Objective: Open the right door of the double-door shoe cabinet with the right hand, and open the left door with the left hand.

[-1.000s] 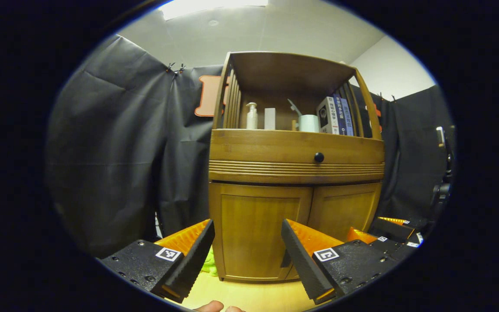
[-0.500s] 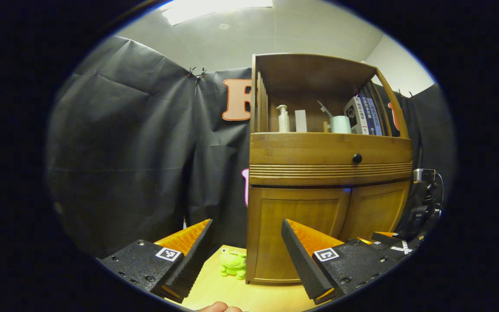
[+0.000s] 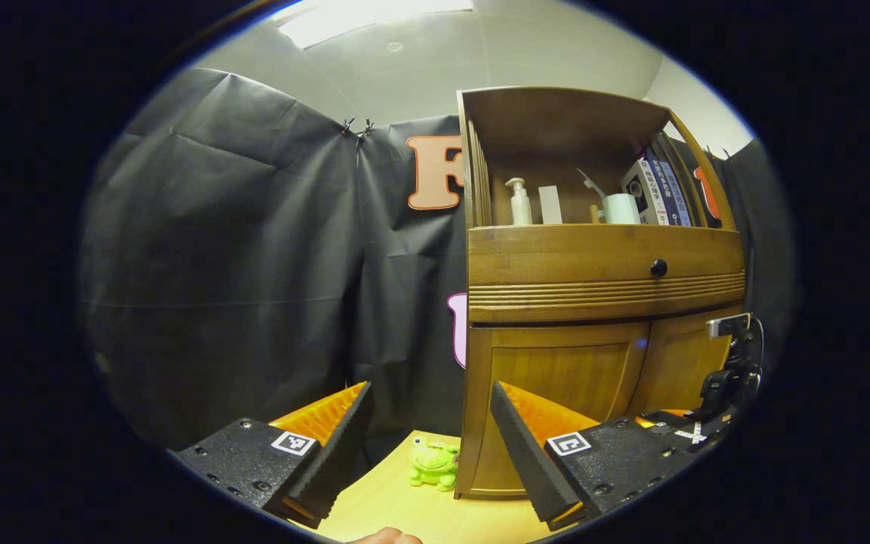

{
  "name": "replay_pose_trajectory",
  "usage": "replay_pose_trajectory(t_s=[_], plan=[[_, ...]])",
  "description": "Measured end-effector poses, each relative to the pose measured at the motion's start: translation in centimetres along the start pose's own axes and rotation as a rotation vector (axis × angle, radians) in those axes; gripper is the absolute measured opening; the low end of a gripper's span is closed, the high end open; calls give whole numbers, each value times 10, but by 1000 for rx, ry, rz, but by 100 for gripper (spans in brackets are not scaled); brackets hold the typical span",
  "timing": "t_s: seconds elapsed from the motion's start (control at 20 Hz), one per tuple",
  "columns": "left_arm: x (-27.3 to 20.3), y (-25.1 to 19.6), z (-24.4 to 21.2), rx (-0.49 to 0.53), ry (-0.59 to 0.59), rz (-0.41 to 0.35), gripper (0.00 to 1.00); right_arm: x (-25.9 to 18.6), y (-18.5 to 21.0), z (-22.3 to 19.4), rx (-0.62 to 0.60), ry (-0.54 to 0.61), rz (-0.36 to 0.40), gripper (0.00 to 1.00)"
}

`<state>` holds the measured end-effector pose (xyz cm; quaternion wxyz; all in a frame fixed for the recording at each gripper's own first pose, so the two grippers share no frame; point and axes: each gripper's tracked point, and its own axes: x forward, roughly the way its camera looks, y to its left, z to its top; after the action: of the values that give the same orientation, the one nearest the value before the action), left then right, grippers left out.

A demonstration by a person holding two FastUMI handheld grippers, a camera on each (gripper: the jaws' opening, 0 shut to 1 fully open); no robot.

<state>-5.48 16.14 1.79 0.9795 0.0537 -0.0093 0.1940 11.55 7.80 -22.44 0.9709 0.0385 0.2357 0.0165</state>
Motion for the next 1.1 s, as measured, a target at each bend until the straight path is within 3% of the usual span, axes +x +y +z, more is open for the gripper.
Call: replay_pose_trajectory(t_s=[0.05,0.15,0.4,0.55,0.7,1.05,1.1], plan=[[1,0,-1,0,3,1,92,1,-3,-3,-6,4,-13,60],[2,0,-2,-4,7,0,92,7,-3,-3,7,-15,-25,38],[0,-2,-8,-8,19,0,92,6,-4,-5,13,-25,-44,26],[-2,-8,-9,-17,24,-10,96,1,-3,-5,32,-23,-48,26],[-6,-14,-9,-20,21,-21,92,-8,-8,-5,30,-33,-63,26],[-17,-35,-10,-26,26,-66,96,-9,-9,3,49,-32,-59,25],[-20,-37,-10,-25,26,-73,92,-9,-10,5,51,-33,-59,25]])
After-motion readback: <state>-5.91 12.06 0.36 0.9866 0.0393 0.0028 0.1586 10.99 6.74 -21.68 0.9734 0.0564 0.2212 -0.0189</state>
